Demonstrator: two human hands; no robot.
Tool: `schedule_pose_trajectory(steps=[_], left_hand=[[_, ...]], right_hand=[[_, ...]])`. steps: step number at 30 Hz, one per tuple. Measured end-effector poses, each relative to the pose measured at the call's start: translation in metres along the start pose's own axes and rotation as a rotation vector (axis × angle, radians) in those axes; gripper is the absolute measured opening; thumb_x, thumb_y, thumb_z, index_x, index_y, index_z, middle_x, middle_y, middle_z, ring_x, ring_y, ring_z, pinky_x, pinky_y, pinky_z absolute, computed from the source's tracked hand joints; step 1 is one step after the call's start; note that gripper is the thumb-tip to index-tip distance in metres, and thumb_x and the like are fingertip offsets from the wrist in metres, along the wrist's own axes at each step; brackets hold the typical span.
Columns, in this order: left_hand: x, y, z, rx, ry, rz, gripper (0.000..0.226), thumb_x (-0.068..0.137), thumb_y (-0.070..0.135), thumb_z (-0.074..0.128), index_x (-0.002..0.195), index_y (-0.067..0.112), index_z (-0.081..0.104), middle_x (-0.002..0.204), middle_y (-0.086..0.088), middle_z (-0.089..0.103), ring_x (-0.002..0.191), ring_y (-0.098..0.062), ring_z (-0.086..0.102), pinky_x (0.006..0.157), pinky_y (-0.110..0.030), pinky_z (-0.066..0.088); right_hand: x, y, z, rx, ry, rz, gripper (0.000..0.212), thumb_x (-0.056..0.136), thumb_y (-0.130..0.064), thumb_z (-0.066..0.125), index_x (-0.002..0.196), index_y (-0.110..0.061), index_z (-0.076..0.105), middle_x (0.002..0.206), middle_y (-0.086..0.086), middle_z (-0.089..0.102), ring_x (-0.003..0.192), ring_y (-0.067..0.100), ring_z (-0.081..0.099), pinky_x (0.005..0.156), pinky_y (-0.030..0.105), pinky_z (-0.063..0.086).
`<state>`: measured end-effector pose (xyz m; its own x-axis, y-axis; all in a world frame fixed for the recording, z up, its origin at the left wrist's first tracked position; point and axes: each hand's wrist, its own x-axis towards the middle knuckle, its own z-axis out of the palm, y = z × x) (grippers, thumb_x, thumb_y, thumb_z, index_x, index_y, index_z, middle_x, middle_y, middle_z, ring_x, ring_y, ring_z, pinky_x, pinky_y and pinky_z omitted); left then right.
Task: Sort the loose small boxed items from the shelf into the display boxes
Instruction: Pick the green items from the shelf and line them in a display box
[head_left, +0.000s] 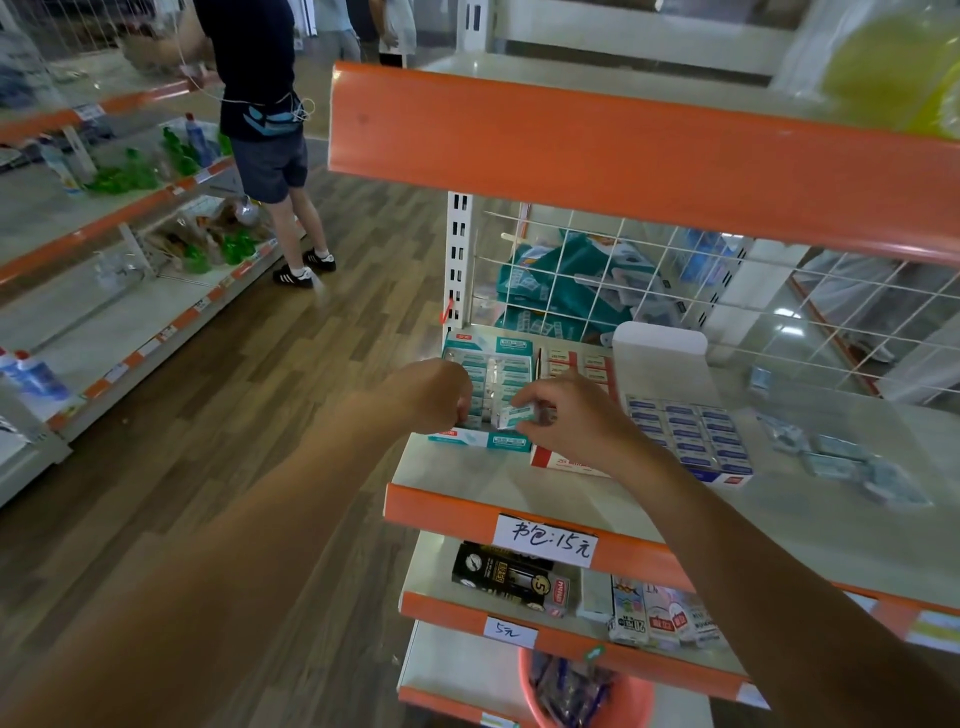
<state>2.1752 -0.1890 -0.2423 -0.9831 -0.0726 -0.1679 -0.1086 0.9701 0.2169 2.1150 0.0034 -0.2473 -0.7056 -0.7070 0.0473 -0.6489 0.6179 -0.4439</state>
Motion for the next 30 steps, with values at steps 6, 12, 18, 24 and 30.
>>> schedule_pose_trajectory(steps=[6, 12, 18, 24, 30], left_hand=[[0.001, -0.001, 0.001, -0.102, 0.133, -0.02, 0.022, 0.087, 0.014, 0.064, 0.106, 0.023, 0.069, 0.125, 0.001, 0.058, 0.099, -0.019, 0.056, 0.06, -0.014, 0.041], [-0.002, -0.004, 0.004, -0.09, 0.119, -0.026, 0.029, 0.089, 0.02, 0.063, 0.118, 0.023, 0.066, 0.128, 0.002, 0.053, 0.118, -0.022, 0.048, 0.071, -0.02, 0.041], [-0.003, -0.006, 0.004, -0.081, 0.135, 0.004, 0.024, 0.089, 0.023, 0.063, 0.113, 0.024, 0.068, 0.127, 0.004, 0.055, 0.119, -0.02, 0.044, 0.074, -0.021, 0.039], [0.003, -0.007, 0.009, -0.107, 0.134, -0.01, 0.026, 0.087, 0.027, 0.067, 0.113, 0.022, 0.068, 0.123, 0.002, 0.057, 0.114, -0.02, 0.047, 0.077, -0.023, 0.044], [0.007, -0.008, 0.011, -0.112, 0.177, 0.022, 0.02, 0.087, 0.025, 0.064, 0.106, 0.023, 0.069, 0.12, 0.002, 0.059, 0.099, -0.013, 0.046, 0.065, -0.02, 0.039]], right_hand=[[0.005, -0.001, 0.002, -0.034, -0.058, -0.003, 0.023, 0.085, -0.031, 0.071, 0.107, -0.027, 0.069, 0.111, -0.001, 0.063, 0.088, 0.014, 0.06, 0.064, 0.02, 0.045], [0.01, -0.006, 0.0, -0.088, -0.117, -0.001, 0.026, 0.088, -0.036, 0.067, 0.113, -0.029, 0.07, 0.104, -0.001, 0.052, 0.088, 0.016, 0.054, 0.066, 0.02, 0.042], [0.007, -0.001, 0.004, -0.149, -0.105, -0.088, 0.026, 0.09, -0.033, 0.065, 0.116, -0.033, 0.069, 0.11, -0.004, 0.063, 0.095, 0.013, 0.051, 0.079, 0.03, 0.046], [0.008, 0.001, 0.003, -0.274, -0.171, -0.187, 0.027, 0.097, -0.029, 0.052, 0.119, -0.03, 0.067, 0.123, -0.015, 0.062, 0.106, 0.015, 0.04, 0.09, 0.042, 0.041], [0.026, -0.002, 0.0, -0.322, -0.12, -0.076, 0.034, 0.09, -0.033, 0.063, 0.124, -0.026, 0.064, 0.131, -0.004, 0.058, 0.116, 0.021, 0.042, 0.096, 0.042, 0.042]])
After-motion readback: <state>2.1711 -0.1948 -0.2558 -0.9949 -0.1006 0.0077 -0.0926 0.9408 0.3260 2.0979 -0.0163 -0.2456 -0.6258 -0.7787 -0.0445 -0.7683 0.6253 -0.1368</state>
